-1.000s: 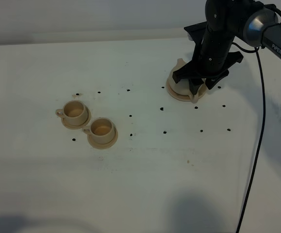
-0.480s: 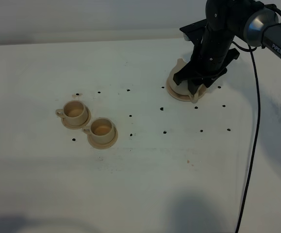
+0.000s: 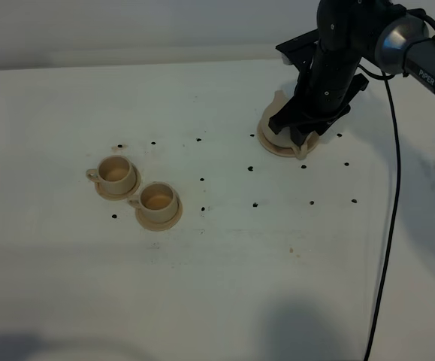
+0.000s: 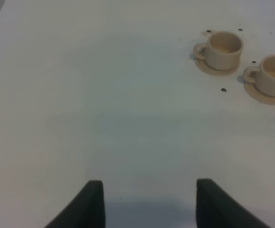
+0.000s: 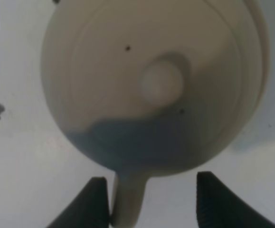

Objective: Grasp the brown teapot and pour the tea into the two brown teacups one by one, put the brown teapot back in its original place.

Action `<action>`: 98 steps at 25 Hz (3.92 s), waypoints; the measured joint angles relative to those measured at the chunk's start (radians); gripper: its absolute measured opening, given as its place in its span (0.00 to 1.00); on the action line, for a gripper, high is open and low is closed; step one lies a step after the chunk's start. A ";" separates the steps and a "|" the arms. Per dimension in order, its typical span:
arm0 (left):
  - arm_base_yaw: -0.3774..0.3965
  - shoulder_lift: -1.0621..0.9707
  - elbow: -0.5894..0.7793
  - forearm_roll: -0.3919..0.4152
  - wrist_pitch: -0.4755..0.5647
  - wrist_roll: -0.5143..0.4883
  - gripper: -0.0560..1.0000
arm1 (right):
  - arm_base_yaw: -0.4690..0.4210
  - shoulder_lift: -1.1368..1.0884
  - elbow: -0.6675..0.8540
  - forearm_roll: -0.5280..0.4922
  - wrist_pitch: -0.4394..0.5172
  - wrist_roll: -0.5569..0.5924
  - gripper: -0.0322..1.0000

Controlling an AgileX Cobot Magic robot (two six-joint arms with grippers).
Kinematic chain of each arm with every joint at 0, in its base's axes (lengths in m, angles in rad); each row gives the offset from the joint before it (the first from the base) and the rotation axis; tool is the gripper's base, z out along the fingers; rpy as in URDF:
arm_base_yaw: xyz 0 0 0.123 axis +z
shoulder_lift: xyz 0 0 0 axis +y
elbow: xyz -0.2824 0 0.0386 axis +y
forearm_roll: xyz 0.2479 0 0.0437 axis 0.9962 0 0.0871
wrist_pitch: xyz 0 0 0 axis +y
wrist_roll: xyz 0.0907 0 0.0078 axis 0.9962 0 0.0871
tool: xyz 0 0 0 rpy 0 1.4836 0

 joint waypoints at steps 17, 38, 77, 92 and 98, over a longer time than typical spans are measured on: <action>0.000 0.000 0.000 0.000 0.000 0.000 0.45 | 0.000 0.006 0.000 -0.008 -0.013 -0.002 0.32; 0.000 0.000 0.000 0.000 0.000 0.000 0.45 | 0.000 0.013 -0.050 0.013 -0.016 -0.015 0.12; 0.000 0.000 0.000 0.000 0.000 0.000 0.45 | 0.429 -0.010 -0.155 -0.252 -0.109 -0.403 0.12; 0.000 0.000 0.000 0.000 0.000 0.000 0.45 | 0.470 0.064 -0.155 -0.391 -0.175 -0.503 0.12; 0.000 0.000 0.000 0.000 0.000 0.000 0.45 | 0.470 0.064 -0.155 -0.447 -0.182 -0.510 0.12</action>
